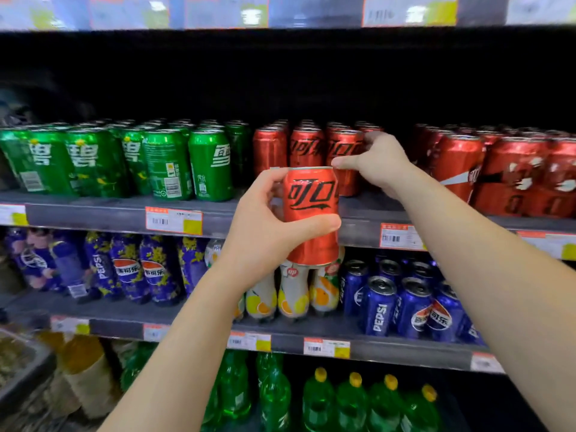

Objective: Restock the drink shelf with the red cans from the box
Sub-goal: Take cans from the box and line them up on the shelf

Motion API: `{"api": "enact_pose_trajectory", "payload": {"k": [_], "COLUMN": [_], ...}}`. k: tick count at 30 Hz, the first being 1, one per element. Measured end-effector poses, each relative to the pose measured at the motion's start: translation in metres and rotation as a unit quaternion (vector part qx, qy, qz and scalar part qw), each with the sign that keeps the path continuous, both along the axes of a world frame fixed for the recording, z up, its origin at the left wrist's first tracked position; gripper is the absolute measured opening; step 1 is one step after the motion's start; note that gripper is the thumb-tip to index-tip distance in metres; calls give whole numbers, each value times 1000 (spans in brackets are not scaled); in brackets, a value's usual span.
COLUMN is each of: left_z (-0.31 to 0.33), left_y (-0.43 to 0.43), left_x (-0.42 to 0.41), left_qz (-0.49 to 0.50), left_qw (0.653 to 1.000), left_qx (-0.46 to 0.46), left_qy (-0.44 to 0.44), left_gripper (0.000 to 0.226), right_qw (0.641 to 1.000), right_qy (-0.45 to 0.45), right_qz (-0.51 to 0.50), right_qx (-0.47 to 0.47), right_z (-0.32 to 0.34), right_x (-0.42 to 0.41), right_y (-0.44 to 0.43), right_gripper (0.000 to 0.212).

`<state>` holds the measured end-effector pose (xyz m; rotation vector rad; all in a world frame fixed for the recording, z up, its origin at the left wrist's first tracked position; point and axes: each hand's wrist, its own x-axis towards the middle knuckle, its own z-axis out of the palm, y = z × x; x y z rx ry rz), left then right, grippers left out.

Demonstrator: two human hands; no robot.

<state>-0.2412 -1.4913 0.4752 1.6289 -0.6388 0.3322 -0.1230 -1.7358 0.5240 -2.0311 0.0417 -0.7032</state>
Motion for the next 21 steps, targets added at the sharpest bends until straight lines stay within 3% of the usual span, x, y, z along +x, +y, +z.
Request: {"api": "enact_pose_trajectory", "payload": {"k": [2, 9, 12, 15, 17, 19, 21], "left_z": [4, 22, 23, 24, 27, 30, 32], "left_y": [-2, -7, -8, -10, -14, -19, -27], "left_x": [4, 11, 14, 17, 20, 24, 28], "left_qz": [5, 7, 15, 16, 15, 21, 25], "left_qw": [1000, 999, 999, 999, 999, 999, 999], "left_qx": [9, 13, 16, 15, 9, 8, 4], "left_qy": [-13, -38, -38, -40, -36, -37, -45], "left_gripper": [63, 63, 65, 66, 67, 68, 67], "right_qw": [1000, 997, 991, 989, 997, 985, 972], "right_qy": [8, 27, 35, -32, -34, 48, 79], "right_qz": [-11, -60, -105, -139, -54, 116, 202], "right_qx": [-10, -30, -77, -37, 52, 121, 91], "right_z": [1, 5, 13, 23, 28, 28, 21], "right_x": [7, 16, 0, -38, -75, -117, -140], "right_y": [1, 6, 12, 29, 39, 48, 54], "right_gripper": [65, 80, 76, 67, 51, 44, 38]}}
